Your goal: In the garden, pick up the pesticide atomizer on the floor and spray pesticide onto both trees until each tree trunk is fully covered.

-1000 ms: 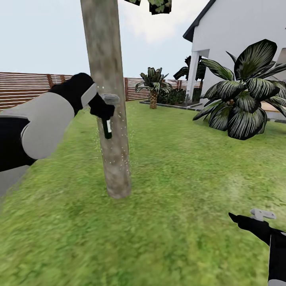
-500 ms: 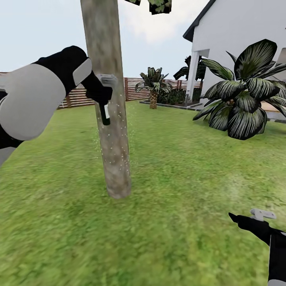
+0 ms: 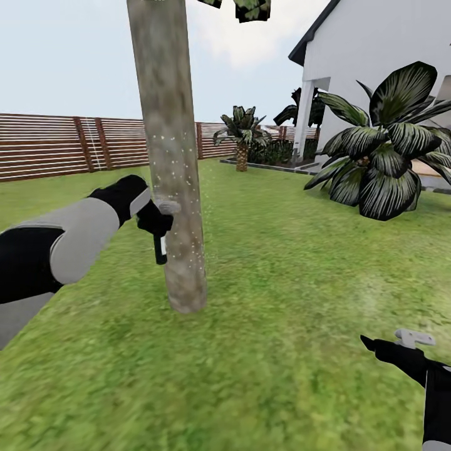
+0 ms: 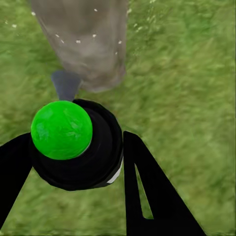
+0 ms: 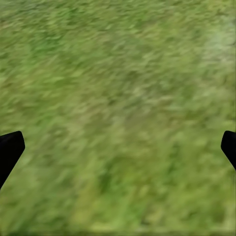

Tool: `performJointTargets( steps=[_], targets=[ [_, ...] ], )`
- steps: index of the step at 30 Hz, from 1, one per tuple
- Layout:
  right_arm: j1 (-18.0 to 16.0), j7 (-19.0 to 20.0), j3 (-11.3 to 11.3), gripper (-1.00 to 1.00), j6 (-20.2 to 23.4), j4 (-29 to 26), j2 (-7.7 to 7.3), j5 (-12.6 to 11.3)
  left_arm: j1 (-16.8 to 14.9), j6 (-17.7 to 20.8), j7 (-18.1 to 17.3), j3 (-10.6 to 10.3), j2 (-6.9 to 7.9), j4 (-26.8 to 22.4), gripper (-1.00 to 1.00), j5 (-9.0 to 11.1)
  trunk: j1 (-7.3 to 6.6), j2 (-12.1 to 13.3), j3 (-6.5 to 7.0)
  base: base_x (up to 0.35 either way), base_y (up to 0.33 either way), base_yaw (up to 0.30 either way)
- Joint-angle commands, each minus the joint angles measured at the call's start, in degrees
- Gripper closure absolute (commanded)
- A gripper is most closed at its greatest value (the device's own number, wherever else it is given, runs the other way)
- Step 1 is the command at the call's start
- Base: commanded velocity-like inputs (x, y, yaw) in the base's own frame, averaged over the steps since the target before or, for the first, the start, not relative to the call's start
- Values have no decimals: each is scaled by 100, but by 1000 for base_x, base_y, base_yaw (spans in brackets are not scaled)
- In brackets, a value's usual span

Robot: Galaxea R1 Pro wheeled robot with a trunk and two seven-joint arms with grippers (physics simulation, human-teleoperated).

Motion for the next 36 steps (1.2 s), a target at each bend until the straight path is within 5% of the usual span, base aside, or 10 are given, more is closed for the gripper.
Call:
performJointTargets(
  steps=[1, 11, 16, 25, 30, 36],
  targets=[
    [0, 0, 0, -100, -3, 0, 0, 0, 163, -47, 0, -3, 0, -3, 100, -9, -1, -1, 1, 0, 0, 0],
    [2, -1, 0, -100, -4, 0, 0, 3, 1492, -626, -9, -2, 1, -13, 100, -22, -1, -1, 1, 0, 0, 0],
    [2, -8, 0, -100, -5, 0, 0, 9, 1890, -863, -9, -9, 94, -13, 100, -26, -1, -1, 1, 0, 0, 0],
    [1, -8, 9, -100, -5, -25, 8, 9, 3042, -2198, 0, -5, 318, -15, 100, -29, -1, -1, 1, 0, 0, 122],
    [0, -9, 9, -100, -5, -23, 9, 9, 3342, -2700, 0, 1, 498, -13, 100, -9, -1, -1, 1, -57, 0, 254],
    [-1, -19, 9, -100, -5, -18, 9, 9, 3583, -3041, -2, 15, 507, -33, 100, 18, -1, -1, 1, -304, 0, 111]
  ],
)
